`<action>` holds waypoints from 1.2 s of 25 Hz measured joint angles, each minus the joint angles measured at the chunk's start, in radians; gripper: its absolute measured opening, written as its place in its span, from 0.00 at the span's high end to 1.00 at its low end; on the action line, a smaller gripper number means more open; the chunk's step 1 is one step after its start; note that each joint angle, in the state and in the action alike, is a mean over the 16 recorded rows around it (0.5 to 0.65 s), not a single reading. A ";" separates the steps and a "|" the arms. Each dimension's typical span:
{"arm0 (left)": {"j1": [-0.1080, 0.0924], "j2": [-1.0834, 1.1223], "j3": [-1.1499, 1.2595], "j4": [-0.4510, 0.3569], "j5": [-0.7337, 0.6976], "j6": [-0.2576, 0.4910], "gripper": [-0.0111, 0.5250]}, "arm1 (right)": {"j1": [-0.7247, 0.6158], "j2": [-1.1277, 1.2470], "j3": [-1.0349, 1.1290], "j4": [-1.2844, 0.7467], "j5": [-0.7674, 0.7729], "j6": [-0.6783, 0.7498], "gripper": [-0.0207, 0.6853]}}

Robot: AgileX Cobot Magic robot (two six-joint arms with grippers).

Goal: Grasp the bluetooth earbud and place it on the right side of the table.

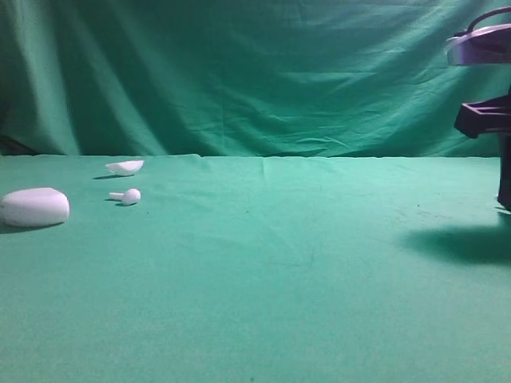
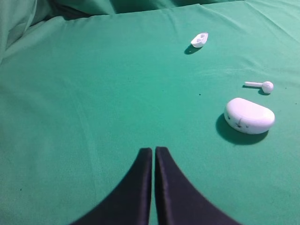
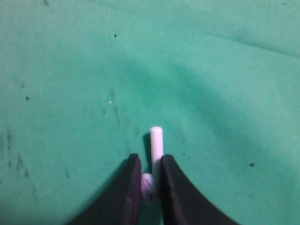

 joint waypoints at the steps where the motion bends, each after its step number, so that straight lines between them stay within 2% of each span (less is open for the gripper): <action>1: 0.000 0.000 0.000 0.000 0.000 0.000 0.98 | 0.000 0.002 -0.001 0.000 -0.003 -0.001 0.70; 10: 0.000 0.000 0.000 0.000 0.000 0.000 0.98 | -0.003 0.007 -0.045 0.004 0.057 -0.001 0.48; 15: 0.000 0.000 0.000 0.000 0.000 0.000 0.98 | -0.004 -0.040 -0.125 0.021 0.174 -0.001 0.43; 19: 0.000 0.000 0.000 0.000 0.000 0.000 0.98 | -0.004 -0.131 -0.199 0.047 0.293 -0.001 0.50; 24: 0.000 0.000 0.000 0.000 0.000 0.000 0.98 | -0.004 -0.311 -0.272 0.084 0.437 -0.002 0.66; 30: 0.000 0.000 0.000 0.000 0.000 0.000 0.98 | -0.004 -0.593 -0.269 0.127 0.537 -0.013 0.86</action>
